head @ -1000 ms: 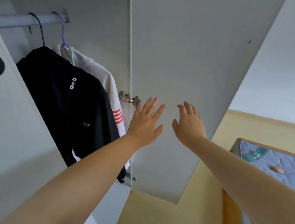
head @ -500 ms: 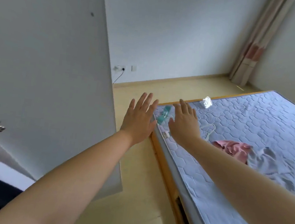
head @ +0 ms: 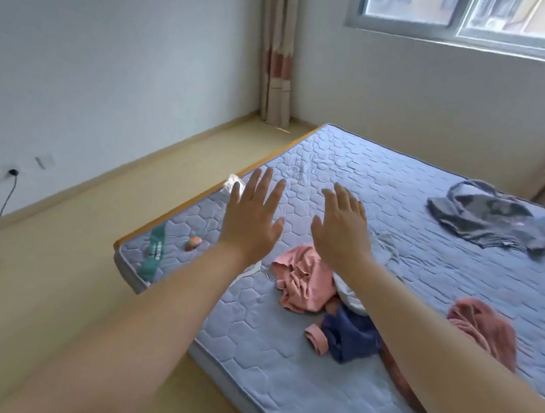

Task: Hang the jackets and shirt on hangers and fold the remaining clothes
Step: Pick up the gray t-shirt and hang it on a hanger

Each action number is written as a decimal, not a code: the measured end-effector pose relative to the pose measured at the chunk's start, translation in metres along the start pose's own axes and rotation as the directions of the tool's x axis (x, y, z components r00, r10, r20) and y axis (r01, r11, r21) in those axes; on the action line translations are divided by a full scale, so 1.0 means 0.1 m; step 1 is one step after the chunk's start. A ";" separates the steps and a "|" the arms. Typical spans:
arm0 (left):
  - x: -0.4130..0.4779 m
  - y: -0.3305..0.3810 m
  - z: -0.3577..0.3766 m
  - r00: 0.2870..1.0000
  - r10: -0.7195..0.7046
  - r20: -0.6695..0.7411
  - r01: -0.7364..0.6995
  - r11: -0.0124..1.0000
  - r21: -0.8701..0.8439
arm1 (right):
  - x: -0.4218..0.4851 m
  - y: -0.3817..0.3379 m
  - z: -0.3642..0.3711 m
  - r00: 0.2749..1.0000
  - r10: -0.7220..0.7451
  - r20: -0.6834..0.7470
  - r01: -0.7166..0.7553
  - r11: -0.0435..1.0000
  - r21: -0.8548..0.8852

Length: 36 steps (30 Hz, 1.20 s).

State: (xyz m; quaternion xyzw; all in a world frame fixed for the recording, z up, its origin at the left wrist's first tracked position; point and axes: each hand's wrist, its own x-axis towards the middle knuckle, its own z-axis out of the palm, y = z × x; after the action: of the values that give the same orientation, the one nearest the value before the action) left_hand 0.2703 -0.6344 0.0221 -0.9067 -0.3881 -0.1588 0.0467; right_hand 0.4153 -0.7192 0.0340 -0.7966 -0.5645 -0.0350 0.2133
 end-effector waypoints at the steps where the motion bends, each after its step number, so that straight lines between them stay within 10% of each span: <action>1: 0.21 0.05 0.07 1.000 0.027 -0.002 -0.027 1.000 -0.017 | 0.12 0.12 0.00 0.999 0.037 -0.003 -0.037 0.999 -0.003; 13: 1.61 -0.16 0.78 0.978 0.201 -0.053 -0.206 0.971 -0.122 | 1.16 0.68 0.26 0.974 0.225 -0.040 -0.228 0.947 -0.227; 23: 2.67 -1.76 1.02 0.952 0.298 -0.070 -0.306 0.938 -0.165 | 2.36 -0.45 1.04 0.870 0.430 -0.241 -0.456 0.888 -0.062; 36: 2.94 -3.16 0.86 0.958 0.268 -0.101 -0.287 0.903 -0.321 | 3.18 -1.64 1.48 0.848 0.411 -0.335 -0.396 0.911 0.115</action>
State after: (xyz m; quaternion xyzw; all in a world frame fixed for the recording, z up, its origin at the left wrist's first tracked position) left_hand 0.2554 -0.1942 0.0242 -0.9428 -0.2213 -0.2382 -0.0741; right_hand 0.3525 -0.3373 0.0429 -0.8734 -0.3379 -0.1194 0.3299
